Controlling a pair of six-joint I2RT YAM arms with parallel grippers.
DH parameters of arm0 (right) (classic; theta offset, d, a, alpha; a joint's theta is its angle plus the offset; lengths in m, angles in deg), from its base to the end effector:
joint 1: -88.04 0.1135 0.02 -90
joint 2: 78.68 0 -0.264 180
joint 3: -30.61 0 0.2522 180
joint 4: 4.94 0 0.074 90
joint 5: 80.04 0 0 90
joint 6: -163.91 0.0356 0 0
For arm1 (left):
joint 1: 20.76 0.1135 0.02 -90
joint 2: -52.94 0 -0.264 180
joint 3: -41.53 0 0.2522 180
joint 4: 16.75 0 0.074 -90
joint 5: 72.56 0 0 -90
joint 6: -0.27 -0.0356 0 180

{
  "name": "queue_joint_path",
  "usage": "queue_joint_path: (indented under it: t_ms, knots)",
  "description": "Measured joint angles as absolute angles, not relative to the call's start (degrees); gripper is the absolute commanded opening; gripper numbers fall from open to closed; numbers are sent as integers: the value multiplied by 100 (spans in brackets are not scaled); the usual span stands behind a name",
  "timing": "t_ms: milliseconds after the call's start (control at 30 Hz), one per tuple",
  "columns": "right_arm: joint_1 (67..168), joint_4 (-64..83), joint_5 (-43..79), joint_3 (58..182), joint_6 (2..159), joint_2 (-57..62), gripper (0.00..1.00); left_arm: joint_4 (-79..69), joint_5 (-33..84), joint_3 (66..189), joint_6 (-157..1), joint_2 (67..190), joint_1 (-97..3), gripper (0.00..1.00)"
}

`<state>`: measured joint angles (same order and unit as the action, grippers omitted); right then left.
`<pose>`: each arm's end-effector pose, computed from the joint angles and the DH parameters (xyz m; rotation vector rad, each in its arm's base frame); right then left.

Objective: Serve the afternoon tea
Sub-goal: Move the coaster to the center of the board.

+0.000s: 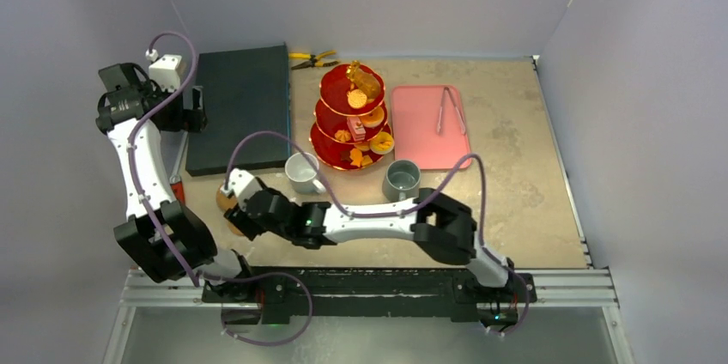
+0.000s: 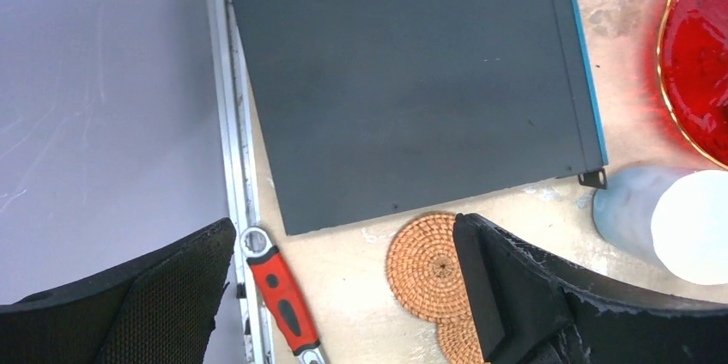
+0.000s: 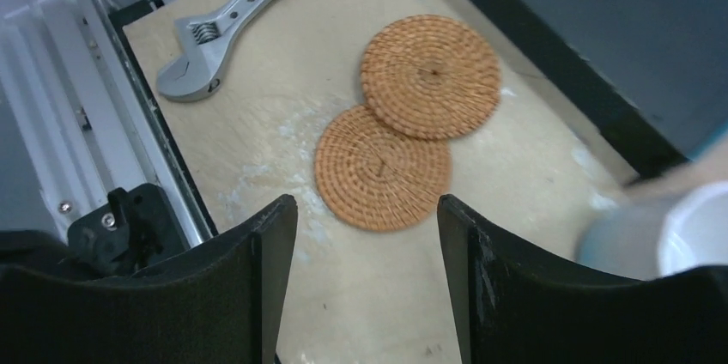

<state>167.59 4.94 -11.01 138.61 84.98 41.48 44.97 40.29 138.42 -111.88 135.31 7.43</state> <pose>0.1030 0.4880 0.2484 -0.9087 1.7734 0.6901 0.2724 0.1303 0.3600 0.0609 2.3128 -0.0374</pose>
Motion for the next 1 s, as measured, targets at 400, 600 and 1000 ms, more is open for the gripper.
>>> queue_joint_path:
  t_ms: [400, 600, 1000]
  knots:
    - [16691, 448, -89, 15067, 8002, 6106, 64, 4471, 3946, 13698, -11284, 13446, 821, 99]
    - [16580, 354, 3, 15159, 7951, 6213, 61, 4473, 3948, 13698, -11335, 13442, 824, 99]
    - [16269, -324, 82, 12280, 8638, 4458, 53, 4451, 3957, 13698, -11339, 13470, 839, 99]
